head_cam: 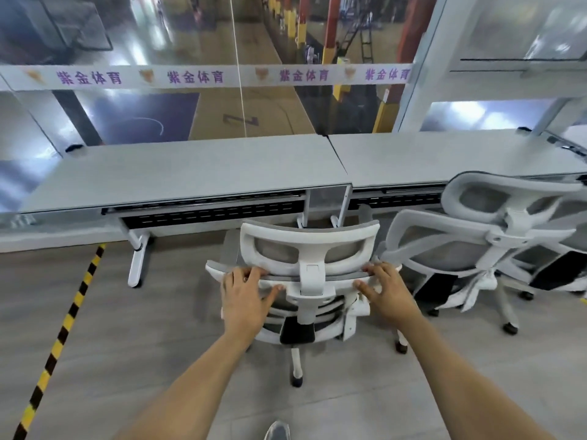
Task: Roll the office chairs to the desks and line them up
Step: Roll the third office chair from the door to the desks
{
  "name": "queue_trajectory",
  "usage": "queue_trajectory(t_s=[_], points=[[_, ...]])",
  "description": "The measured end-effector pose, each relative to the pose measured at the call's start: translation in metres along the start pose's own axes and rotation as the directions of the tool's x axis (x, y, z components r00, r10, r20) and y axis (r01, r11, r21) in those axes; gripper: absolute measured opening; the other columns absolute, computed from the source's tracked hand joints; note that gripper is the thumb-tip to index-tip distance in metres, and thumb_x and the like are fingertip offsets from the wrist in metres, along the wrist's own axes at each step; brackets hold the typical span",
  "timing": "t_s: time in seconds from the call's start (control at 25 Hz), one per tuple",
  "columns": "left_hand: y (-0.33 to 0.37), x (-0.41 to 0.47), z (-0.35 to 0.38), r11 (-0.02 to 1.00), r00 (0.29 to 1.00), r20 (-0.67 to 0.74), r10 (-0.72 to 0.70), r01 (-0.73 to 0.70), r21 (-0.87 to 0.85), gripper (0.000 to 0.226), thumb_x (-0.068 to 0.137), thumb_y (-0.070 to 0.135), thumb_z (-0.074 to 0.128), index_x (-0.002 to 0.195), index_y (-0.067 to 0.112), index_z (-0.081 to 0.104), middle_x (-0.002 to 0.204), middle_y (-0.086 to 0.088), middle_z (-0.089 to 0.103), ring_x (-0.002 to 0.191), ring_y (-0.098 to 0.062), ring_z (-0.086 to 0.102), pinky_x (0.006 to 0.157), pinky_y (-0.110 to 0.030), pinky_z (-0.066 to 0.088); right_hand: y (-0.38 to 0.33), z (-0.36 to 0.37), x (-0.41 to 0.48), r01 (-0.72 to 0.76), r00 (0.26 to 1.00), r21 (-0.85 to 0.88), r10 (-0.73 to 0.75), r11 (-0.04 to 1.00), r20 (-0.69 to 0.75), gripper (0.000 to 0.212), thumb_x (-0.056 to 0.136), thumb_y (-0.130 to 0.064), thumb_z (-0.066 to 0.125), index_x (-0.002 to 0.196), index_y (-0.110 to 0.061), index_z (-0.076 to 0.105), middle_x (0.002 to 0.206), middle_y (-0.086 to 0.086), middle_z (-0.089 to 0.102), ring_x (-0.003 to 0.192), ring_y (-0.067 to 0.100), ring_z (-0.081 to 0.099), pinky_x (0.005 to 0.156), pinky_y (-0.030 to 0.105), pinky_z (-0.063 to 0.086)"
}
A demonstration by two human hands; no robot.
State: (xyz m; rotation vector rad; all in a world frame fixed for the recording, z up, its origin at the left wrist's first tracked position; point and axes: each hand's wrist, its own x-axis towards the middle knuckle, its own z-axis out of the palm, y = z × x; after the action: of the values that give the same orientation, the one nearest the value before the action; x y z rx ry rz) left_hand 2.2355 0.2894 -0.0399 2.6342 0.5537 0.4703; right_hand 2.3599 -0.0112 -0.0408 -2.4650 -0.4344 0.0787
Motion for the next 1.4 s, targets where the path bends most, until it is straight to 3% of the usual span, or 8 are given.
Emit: queue_trajectory(t_s=[0.16,0.4,0.56,0.76,0.88,1.12,1.24,1.4], points=[[0.013,0.051,0.01,1.0,0.997,0.077,-0.001,0.002,-0.019,0.034,0.09,0.047,0.064,0.119,0.031,0.058,0.12,-0.002,0.052,0.12,-0.028,0.047,0.108,-0.045,0.036,0.004,0.005,0.053,-0.046,0.999,-0.101,0.044,0.994,-0.028,0.056,0.098,-0.053,0.053,0.145,-0.025,0.049,0.16,0.006,0.033,0.151,0.025,0.024,0.122,0.046,0.025],[0.032,0.065,0.011,0.998,0.973,0.23,-0.026,0.011,0.062,0.065,0.092,0.03,0.06,0.15,0.03,0.033,0.158,-0.001,0.031,0.149,-0.032,0.02,0.117,-0.051,0.03,0.01,-0.005,0.088,0.001,1.0,-0.076,0.0,0.997,0.019,0.052,0.096,-0.039,0.056,0.146,-0.028,0.045,0.158,0.001,0.036,0.148,0.024,0.03,0.117,0.051,0.033],[0.059,0.055,-0.003,0.992,0.974,0.186,-0.126,0.121,0.035,0.051,0.092,0.028,0.059,0.141,0.025,0.045,0.15,-0.001,0.042,0.14,-0.032,0.034,0.11,-0.049,0.036,0.0,-0.023,0.089,0.072,0.997,-0.003,-0.072,0.997,-0.028,0.042,0.095,-0.032,0.056,0.136,-0.022,0.054,0.137,0.001,0.056,0.13,0.027,0.048,0.105,0.046,0.045],[0.081,-0.002,-0.028,0.986,0.986,0.037,-0.164,0.163,0.025,0.042,0.091,0.024,0.061,0.132,0.027,0.053,0.137,0.002,0.052,0.13,-0.028,0.042,0.105,-0.041,0.038,-0.036,-0.04,0.069,0.285,0.952,0.054,-0.275,0.957,-0.135,0.036,0.096,-0.023,0.057,0.131,-0.018,0.059,0.128,0.003,0.062,0.122,0.026,0.051,0.105,0.043,0.039],[0.091,-0.047,-0.054,0.977,0.975,-0.073,-0.208,0.21,0.027,0.036,0.091,0.022,0.061,0.127,0.026,0.057,0.131,0.003,0.054,0.126,-0.026,0.045,0.101,-0.038,0.038,-0.067,-0.032,0.042,0.422,0.906,0.109,-0.415,0.9,-0.079,0.034,0.094,-0.021,0.058,0.128,-0.018,0.061,0.124,0.003,0.064,0.118,0.026,0.052,0.104,0.041,0.041],[0.067,-0.166,-0.125,0.931,0.882,-0.317,-0.349,0.366,-0.006,0.025,0.091,0.021,0.064,0.116,0.024,0.063,0.118,0.005,0.058,0.11,-0.021,0.053,0.096,-0.033,0.042,-0.158,0.007,-0.047,0.606,0.758,0.246,-0.643,0.756,0.108,0.033,0.095,-0.022,0.059,0.128,-0.022,0.06,0.125,-0.002,0.061,0.119,0.019,0.052,0.106,0.032,0.035],[0.046,-0.248,-0.172,0.881,0.792,-0.425,-0.438,0.472,-0.029,0.021,0.094,0.025,0.06,0.114,0.024,0.064,0.115,0.008,0.059,0.109,-0.016,0.051,0.093,-0.026,0.036,-0.215,0.031,-0.12,0.706,0.618,0.334,-0.774,0.624,0.139,0.031,0.095,-0.021,0.06,0.126,-0.021,0.061,0.124,-0.002,0.063,0.116,0.02,0.054,0.102,0.036,0.041],[0.018,-0.379,-0.241,0.8,0.651,-0.553,-0.52,0.598,-0.049,0.026,0.092,0.033,0.051,0.113,0.026,0.063,0.114,0.009,0.059,0.106,-0.016,0.049,0.094,-0.033,0.04,-0.295,0.066,-0.245,0.771,0.438,0.437,-0.884,0.463,0.163,0.031,0.093,-0.018,0.061,0.125,-0.021,0.063,0.124,-0.004,0.062,0.113,0.017,0.053,0.096,0.024,0.033]])
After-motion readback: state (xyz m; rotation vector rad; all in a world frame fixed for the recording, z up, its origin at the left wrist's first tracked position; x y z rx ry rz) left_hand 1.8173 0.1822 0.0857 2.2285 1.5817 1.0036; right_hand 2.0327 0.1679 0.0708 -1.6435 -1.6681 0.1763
